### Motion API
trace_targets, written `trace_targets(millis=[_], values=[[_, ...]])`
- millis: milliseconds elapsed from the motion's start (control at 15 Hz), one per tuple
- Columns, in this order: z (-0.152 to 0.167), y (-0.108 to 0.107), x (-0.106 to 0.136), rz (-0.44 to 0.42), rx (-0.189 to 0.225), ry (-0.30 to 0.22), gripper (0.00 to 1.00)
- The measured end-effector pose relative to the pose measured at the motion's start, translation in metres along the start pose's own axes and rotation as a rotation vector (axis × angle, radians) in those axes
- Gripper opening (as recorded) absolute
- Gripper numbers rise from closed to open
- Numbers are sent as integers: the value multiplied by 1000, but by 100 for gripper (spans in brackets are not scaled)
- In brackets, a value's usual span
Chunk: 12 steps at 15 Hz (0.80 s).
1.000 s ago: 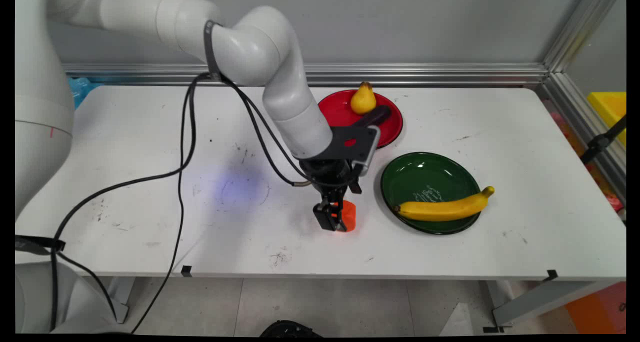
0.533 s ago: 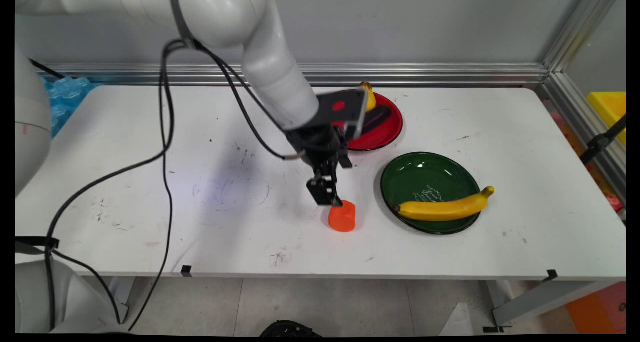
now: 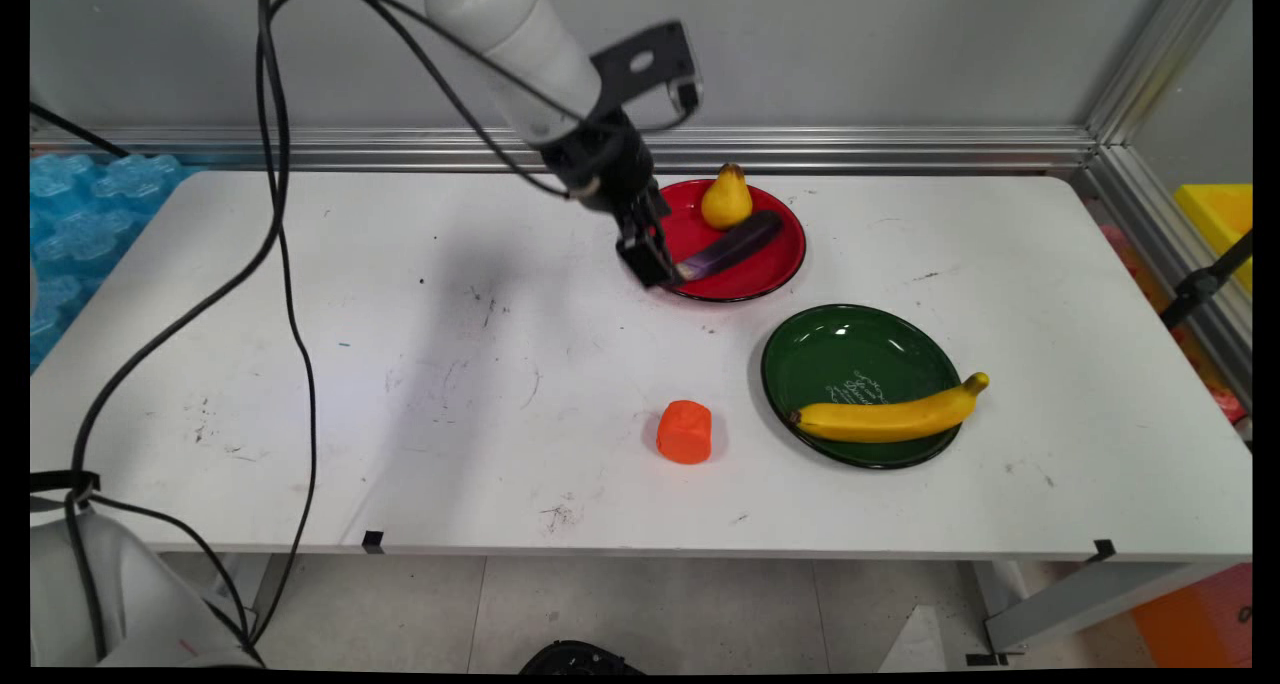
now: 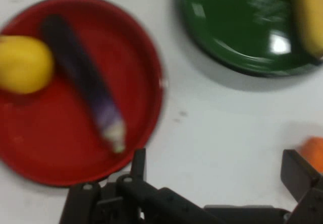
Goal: Pick up the eggplant from the red plate
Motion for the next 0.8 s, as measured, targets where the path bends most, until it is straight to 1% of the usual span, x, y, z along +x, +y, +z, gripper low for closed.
trace_targets(millis=[200,400,533,800], values=[[1,-23,2,-128,71,11,100],[15,-41,6,-232,118,24,100],[29,-50,9,-270,132,30,100],[67,-62,18,-301,127,30,100]])
